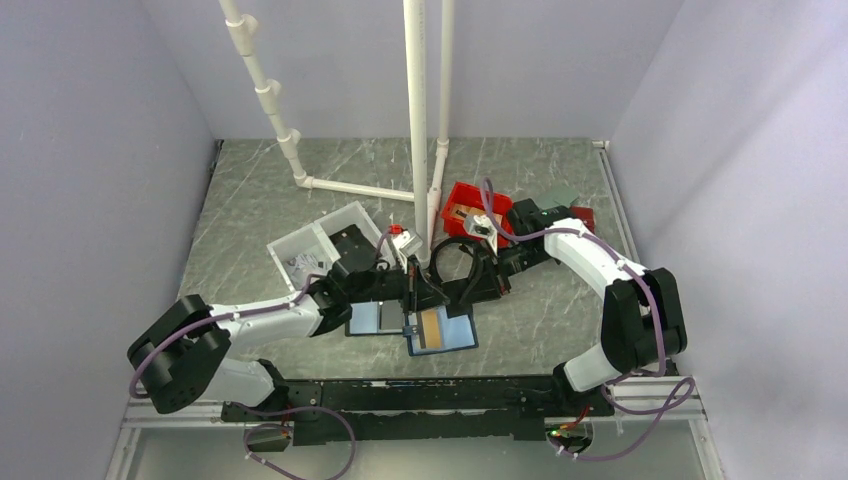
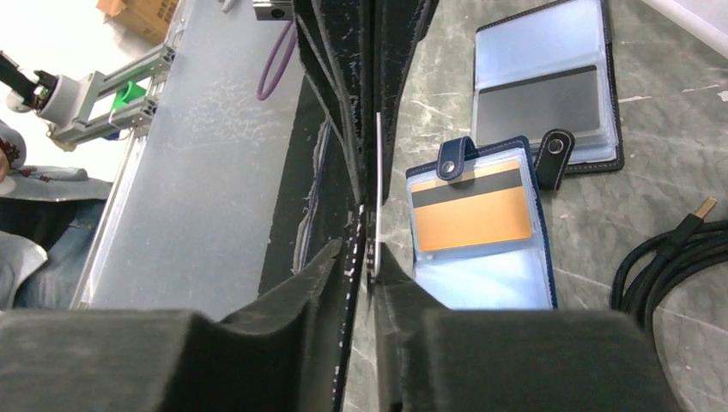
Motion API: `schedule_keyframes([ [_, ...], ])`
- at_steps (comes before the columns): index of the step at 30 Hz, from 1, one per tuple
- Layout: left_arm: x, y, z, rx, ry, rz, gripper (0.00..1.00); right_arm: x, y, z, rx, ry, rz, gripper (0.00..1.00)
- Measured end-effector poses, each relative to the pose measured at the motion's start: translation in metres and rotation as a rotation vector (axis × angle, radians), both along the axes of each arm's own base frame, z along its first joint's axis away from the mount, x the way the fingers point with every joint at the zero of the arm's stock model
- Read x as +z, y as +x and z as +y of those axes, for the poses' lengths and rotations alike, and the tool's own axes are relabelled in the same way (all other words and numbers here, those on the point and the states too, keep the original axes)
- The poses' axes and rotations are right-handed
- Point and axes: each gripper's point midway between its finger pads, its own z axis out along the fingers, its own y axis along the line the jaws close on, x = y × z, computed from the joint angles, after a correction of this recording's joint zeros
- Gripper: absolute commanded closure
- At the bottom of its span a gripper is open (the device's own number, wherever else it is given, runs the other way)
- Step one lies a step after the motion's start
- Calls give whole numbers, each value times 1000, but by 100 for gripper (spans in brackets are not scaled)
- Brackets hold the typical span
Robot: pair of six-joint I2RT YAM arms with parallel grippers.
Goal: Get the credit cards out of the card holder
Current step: Place the credit card in the storage box.
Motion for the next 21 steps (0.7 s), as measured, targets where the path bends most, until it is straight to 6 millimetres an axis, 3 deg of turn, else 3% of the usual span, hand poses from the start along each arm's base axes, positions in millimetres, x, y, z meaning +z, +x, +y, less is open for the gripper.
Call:
schedule_keyframes([
  [1,1,0,-1,-4,0,0,94,1,1,0,1,1,-3,100],
  [4,5,2,-5,-8,-2,0,77,1,4,0,0,-3,-13,100],
  [12,8,9,0,63,-7,51,2,1,3,-4,16,-26,-63,100],
  [21,23,20,42,268,-177,272,1,11,9,-17,-24,-76,-414,100],
])
